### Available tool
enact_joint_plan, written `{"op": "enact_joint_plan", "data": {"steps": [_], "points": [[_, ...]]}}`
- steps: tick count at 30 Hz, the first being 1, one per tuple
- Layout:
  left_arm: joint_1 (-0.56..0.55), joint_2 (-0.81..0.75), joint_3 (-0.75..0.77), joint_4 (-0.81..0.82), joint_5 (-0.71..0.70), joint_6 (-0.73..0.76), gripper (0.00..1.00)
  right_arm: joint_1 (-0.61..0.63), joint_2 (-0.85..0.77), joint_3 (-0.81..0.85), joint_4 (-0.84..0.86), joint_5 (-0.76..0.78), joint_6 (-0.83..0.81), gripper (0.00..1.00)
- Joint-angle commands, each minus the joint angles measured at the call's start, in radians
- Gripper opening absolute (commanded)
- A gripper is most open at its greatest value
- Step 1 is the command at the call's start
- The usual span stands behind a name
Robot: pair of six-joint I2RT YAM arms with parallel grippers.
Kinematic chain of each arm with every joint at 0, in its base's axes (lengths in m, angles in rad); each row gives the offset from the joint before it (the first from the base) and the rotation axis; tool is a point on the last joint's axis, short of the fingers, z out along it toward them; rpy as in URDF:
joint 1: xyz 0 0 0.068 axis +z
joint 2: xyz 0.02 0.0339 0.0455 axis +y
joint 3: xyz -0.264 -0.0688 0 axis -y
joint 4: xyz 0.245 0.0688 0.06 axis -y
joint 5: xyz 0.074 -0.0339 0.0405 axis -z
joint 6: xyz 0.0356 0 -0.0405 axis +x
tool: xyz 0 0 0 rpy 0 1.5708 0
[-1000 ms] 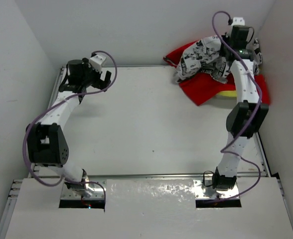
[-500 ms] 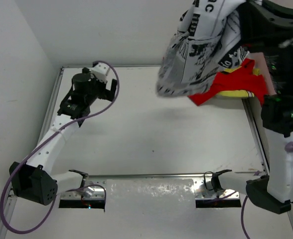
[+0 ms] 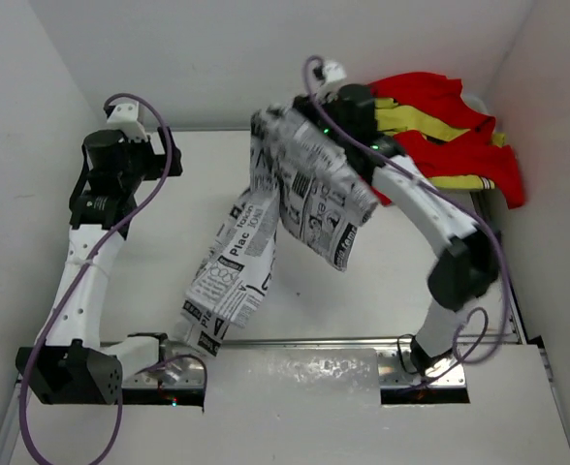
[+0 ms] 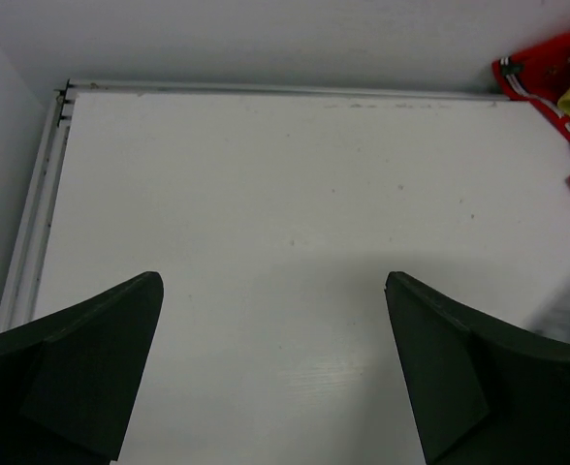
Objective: Fold and stack the trousers
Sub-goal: Move the trousers to the center of the board, then flatten the trousers out
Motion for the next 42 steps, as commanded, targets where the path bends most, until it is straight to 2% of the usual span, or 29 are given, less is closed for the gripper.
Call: {"op": "enact_joint_plan", "data": {"steps": [1, 2, 3, 5, 6, 7, 8, 9, 10, 11, 12, 13, 15, 16, 17, 19, 20, 21, 25, 28, 31, 34, 35, 36, 37, 38, 39, 42], "points": [[0.023, -0.010, 0.030, -0.051, 0.126, 0.079, 0.96, 0.011, 0.130, 0.117, -0.311, 0.078, -0.073, 0.75], [0.023, -0.001, 0.030, -0.059, 0.180, 0.113, 0.94, 0.011, 0.266, 0.280, -0.416, 0.090, -0.096, 0.92], [0.023, 0.007, 0.027, -0.087, 0.302, 0.197, 0.93, 0.011, 0.329, 0.372, -0.615, 0.115, -0.112, 0.99], [0.019, 0.056, 0.027, -0.148, 0.390, 0.274, 0.89, 0.011, 0.420, 0.501, -0.733, 0.187, -0.142, 0.99], [0.016, 0.079, 0.024, -0.230, 0.416, 0.333, 0.87, 0.010, 0.408, 0.479, -0.732, 0.201, -0.150, 0.99], [0.010, 0.108, 0.023, -0.284, 0.423, 0.372, 0.78, 0.010, 0.378, 0.430, -0.692, 0.204, -0.161, 0.99], [0.007, 0.173, 0.014, -0.391, 0.424, 0.409, 0.72, 0.010, 0.283, 0.264, -0.631, 0.204, -0.164, 0.98], [0.003, 0.209, 0.006, -0.438, 0.417, 0.464, 0.67, 0.010, 0.229, 0.168, -0.495, 0.202, -0.170, 0.95], [-0.004, 0.243, -0.003, -0.488, 0.415, 0.490, 0.56, 0.010, 0.177, 0.080, -0.430, 0.193, -0.184, 0.58], [-0.004, 0.295, -0.020, -0.519, 0.413, 0.510, 0.53, 0.010, 0.131, -0.077, -0.374, 0.189, -0.182, 0.33], [-0.020, 0.309, -0.064, -0.562, 0.424, 0.533, 0.53, 0.010, 0.056, -0.144, -0.311, 0.193, -0.179, 0.17], [-0.052, 0.312, -0.091, -0.567, 0.427, 0.568, 0.53, 0.010, 0.028, -0.193, -0.304, 0.196, -0.170, 0.06], [-0.101, 0.295, -0.172, -0.543, 0.459, 0.592, 0.58, 0.010, -0.018, -0.301, -0.334, 0.242, -0.167, 0.13], [-0.125, 0.274, -0.192, -0.533, 0.476, 0.601, 0.65, 0.008, -0.026, -0.325, -0.350, 0.259, -0.162, 0.19], [-0.143, 0.266, -0.222, -0.507, 0.481, 0.612, 0.69, 0.003, -0.032, -0.369, -0.365, 0.270, -0.153, 0.31], [-0.201, 0.278, -0.230, -0.490, 0.435, 0.622, 0.77, -0.019, -0.043, -0.416, -0.379, 0.259, -0.113, 0.42], [-0.217, 0.289, -0.259, -0.472, 0.401, 0.633, 0.78, -0.033, -0.040, -0.458, -0.364, 0.242, -0.090, 0.60], [-0.241, 0.300, -0.281, -0.463, 0.333, 0.653, 0.80, -0.068, -0.035, -0.476, -0.352, 0.210, -0.048, 0.65], [-0.281, 0.393, -0.394, -0.383, 0.179, 0.670, 0.83, -0.161, 0.093, -0.438, -0.368, 0.158, 0.058, 0.70], [-0.281, 0.417, -0.425, -0.308, 0.096, 0.659, 0.84, -0.185, 0.193, -0.361, -0.374, 0.201, 0.082, 0.71], [-0.280, 0.415, -0.412, -0.292, 0.126, 0.641, 0.80, -0.184, 0.302, -0.280, -0.379, 0.181, 0.075, 0.71], [-0.267, 0.426, -0.387, -0.314, 0.212, 0.627, 0.69, -0.182, 0.382, -0.244, -0.391, 0.144, 0.103, 0.69], [-0.263, 0.427, -0.384, -0.318, 0.220, 0.626, 0.64, -0.182, 0.393, -0.244, -0.390, 0.130, 0.117, 0.65], [-0.260, 0.432, -0.381, -0.323, 0.223, 0.623, 0.61, -0.181, 0.396, -0.261, -0.384, 0.118, 0.123, 0.55], [-0.258, 0.432, -0.376, -0.335, 0.228, 0.622, 0.56, -0.181, 0.394, -0.281, -0.368, 0.095, 0.129, 0.49], [-0.249, 0.432, -0.373, -0.344, 0.243, 0.622, 0.47, -0.179, 0.374, -0.301, -0.324, 0.084, 0.141, 0.42], [-0.246, 0.432, -0.367, -0.370, 0.261, 0.627, 0.43, -0.179, 0.361, -0.349, -0.297, 0.068, 0.151, 0.24], [-0.238, 0.423, -0.341, -0.449, 0.376, 0.691, 0.33, -0.191, 0.290, -0.417, -0.226, 0.063, 0.177, 0.00]]}}
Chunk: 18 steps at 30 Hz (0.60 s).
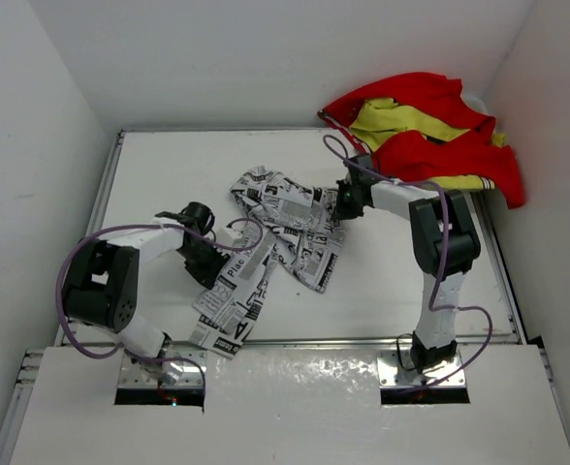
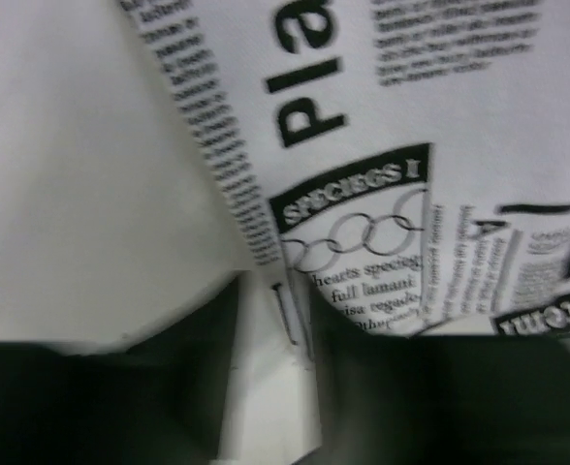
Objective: Fold and stack the trousers
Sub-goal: Flatten the trousers out
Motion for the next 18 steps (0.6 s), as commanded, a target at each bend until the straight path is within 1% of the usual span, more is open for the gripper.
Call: {"op": "enact_joint_plan", "data": {"steps": [1, 2, 3, 5, 7, 8, 10, 11, 12, 13, 14, 16, 17, 18], "points": [[0.014, -0.017, 0.049, -0.071, 0.126, 0.057, 0.13, -0.009, -0.088, -0.070, 0.059, -0.020, 0.045, 0.00], [0.014, -0.023, 0.054, -0.073, 0.123, 0.053, 0.04, -0.014, -0.109, -0.092, 0.068, -0.019, 0.044, 0.00], [0.014, -0.028, 0.068, -0.076, 0.124, 0.050, 0.00, -0.022, -0.128, -0.102, 0.083, -0.017, 0.044, 0.00], [0.015, -0.028, 0.085, -0.082, 0.129, 0.048, 0.00, -0.028, -0.192, -0.124, 0.087, 0.000, 0.032, 0.00], [0.020, -0.026, 0.120, -0.076, 0.091, 0.025, 0.00, -0.039, -0.238, -0.138, 0.080, 0.022, 0.010, 0.00], [0.028, -0.028, 0.150, -0.064, 0.065, 0.016, 0.00, -0.042, -0.287, -0.152, 0.074, 0.029, 0.001, 0.00], [0.086, -0.038, 0.184, -0.054, 0.022, 0.024, 0.00, -0.060, -0.338, -0.168, 0.053, 0.046, -0.025, 0.00], [0.119, -0.040, 0.224, -0.045, 0.014, 0.028, 0.00, -0.069, -0.391, -0.194, 0.045, 0.052, -0.030, 0.00], [0.197, -0.037, 0.249, -0.045, -0.001, 0.045, 0.00, -0.089, -0.417, -0.211, 0.035, 0.050, -0.034, 0.00], [0.234, -0.017, 0.278, -0.045, -0.017, 0.054, 0.00, -0.101, -0.445, -0.231, 0.030, 0.046, -0.034, 0.00], [0.340, -0.005, 0.345, -0.048, -0.035, 0.065, 0.00, -0.120, -0.499, -0.272, 0.021, 0.037, -0.039, 0.00], [0.432, 0.046, 0.422, -0.065, -0.037, 0.074, 0.00, -0.131, -0.549, -0.316, 0.005, 0.044, -0.056, 0.00], [0.506, 0.061, 0.495, -0.091, -0.029, 0.094, 0.00, -0.131, -0.571, -0.349, -0.024, 0.068, -0.066, 0.00], [0.535, 0.075, 0.525, -0.106, -0.026, 0.108, 0.00, -0.131, -0.612, -0.360, -0.039, 0.078, -0.088, 0.00]]}}
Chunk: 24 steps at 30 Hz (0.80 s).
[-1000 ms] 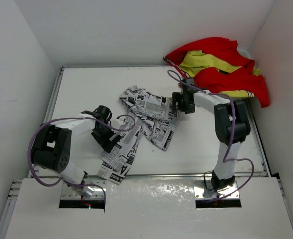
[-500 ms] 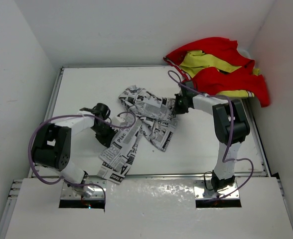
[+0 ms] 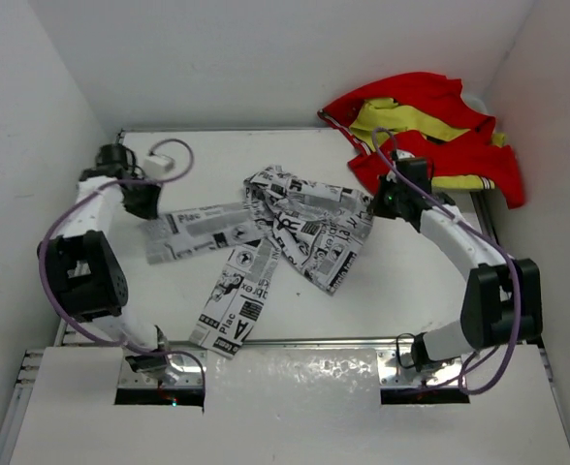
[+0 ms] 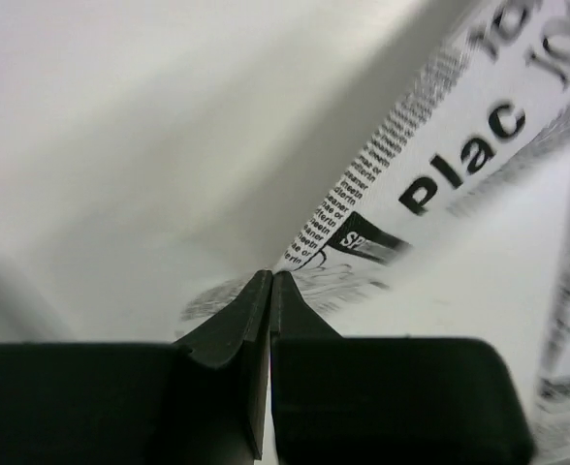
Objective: Fold and stack the trousers
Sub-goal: Flatten the trousers out
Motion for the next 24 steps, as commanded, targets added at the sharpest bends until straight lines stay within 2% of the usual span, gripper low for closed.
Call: {"op": "enact_joint_plan", "data": {"steps": [1, 5, 9, 13, 16, 18, 20, 22, 24], "points": [[0.127, 0.037, 0.145, -0.048, -0.032, 0.066, 0.00, -0.012, -0.080, -0.071, -0.075, 0.061, -0.062, 0.00], [0.216, 0.025, 0.202, -0.047, -0.063, 0.112, 0.00, -0.014, -0.169, -0.099, -0.175, 0.118, -0.088, 0.00], [0.327, 0.020, 0.279, -0.027, -0.067, 0.114, 0.00, -0.024, -0.258, -0.084, -0.258, 0.257, -0.136, 0.00], [0.429, 0.057, 0.465, -0.067, -0.028, 0.120, 0.00, -0.093, -0.317, 0.013, -0.281, 0.271, -0.174, 0.00], [0.430, 0.071, 0.618, -0.087, 0.011, 0.123, 0.00, -0.102, -0.295, 0.152, -0.246, 0.236, -0.220, 0.00], [0.430, 0.082, 0.751, -0.093, 0.080, 0.094, 0.00, -0.102, -0.258, 0.302, -0.256, 0.219, -0.235, 0.00], [0.431, 0.089, 0.825, -0.116, 0.124, 0.079, 0.00, -0.102, -0.220, 0.376, -0.289, 0.196, -0.231, 0.00], [0.430, 0.082, 0.862, -0.142, 0.127, 0.089, 0.00, -0.102, -0.222, 0.405, -0.295, 0.181, -0.217, 0.00], [0.431, 0.056, 0.813, -0.164, 0.111, 0.127, 0.00, -0.102, -0.258, 0.355, -0.286, 0.167, -0.205, 0.00]]}}
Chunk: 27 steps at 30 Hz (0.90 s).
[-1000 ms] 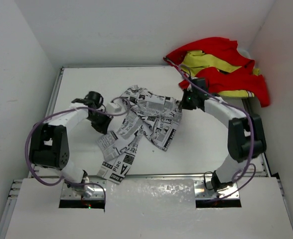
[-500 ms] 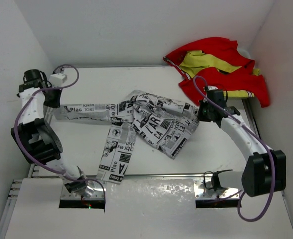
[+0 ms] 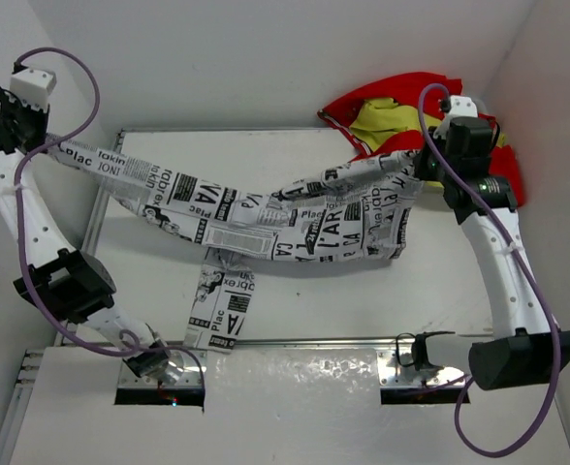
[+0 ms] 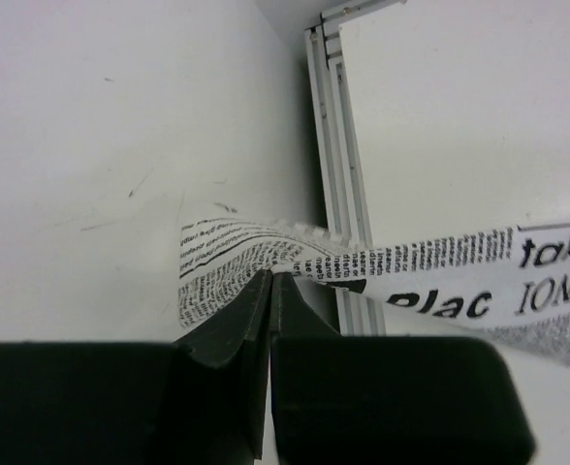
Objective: Fold and stack the trousers
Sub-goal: Flatten the trousers out
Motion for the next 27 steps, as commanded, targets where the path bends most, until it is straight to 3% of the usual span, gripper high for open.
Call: {"op": "enact_joint_plan", "data": {"steps": [1, 11, 14, 15, 16, 17, 18, 19, 20, 21, 22, 23, 24, 26, 27], "points": [[0.002, -0.054, -0.028, -0.051, 0.005, 0.060, 0.00, -0.007, -0.060, -0.028, 0.014, 0.009, -0.009, 0.00], [0.059, -0.097, -0.166, -0.330, -0.124, 0.269, 0.00, -0.021, -0.204, -0.182, -0.203, 0.318, -0.012, 0.00], [0.059, -0.204, -0.325, -0.378, -0.133, 0.428, 0.00, -0.032, -0.243, -0.258, -0.245, 0.404, 0.008, 0.00], [0.059, -0.243, -0.467, -0.378, -0.140, 0.494, 0.00, -0.035, -0.252, -0.319, -0.246, 0.423, 0.014, 0.00], [0.059, -0.283, -0.539, -0.378, -0.179, 0.631, 0.00, -0.052, -0.266, -0.350, -0.246, 0.437, 0.033, 0.00], [0.059, -0.315, -0.608, -0.378, -0.212, 0.675, 0.00, -0.063, -0.267, -0.385, -0.242, 0.441, 0.043, 0.08], [0.059, -0.309, -0.701, -0.375, -0.284, 0.695, 0.00, -0.092, -0.264, -0.443, -0.234, 0.430, 0.060, 0.61], [0.059, -0.298, -0.734, -0.371, -0.308, 0.694, 0.00, -0.104, -0.261, -0.464, -0.225, 0.424, 0.068, 0.83], [0.059, -0.282, -0.786, -0.368, -0.324, 0.688, 0.00, -0.109, -0.260, -0.478, -0.217, 0.419, 0.074, 0.93], [0.059, -0.281, -0.804, -0.370, -0.328, 0.686, 0.00, -0.109, -0.255, -0.467, -0.210, 0.411, 0.071, 0.98], [0.059, -0.286, -0.811, -0.376, -0.291, 0.691, 0.00, -0.107, -0.258, -0.452, -0.158, 0.340, 0.038, 0.96], [0.059, -0.297, -0.811, -0.376, -0.267, 0.689, 0.00, -0.101, -0.260, -0.423, -0.115, 0.269, 0.010, 0.91], [0.059, -0.298, -0.805, -0.376, -0.228, 0.683, 0.00, -0.078, -0.260, -0.413, -0.005, 0.179, -0.062, 0.77], [0.059, -0.297, -0.789, -0.376, -0.210, 0.681, 0.00, 0.030, -0.219, -0.349, 0.066, 0.045, -0.125, 0.74], [0.059, -0.297, -0.788, -0.376, -0.203, 0.683, 0.00, 0.160, -0.188, -0.322, 0.103, 0.039, -0.212, 0.73]]}}
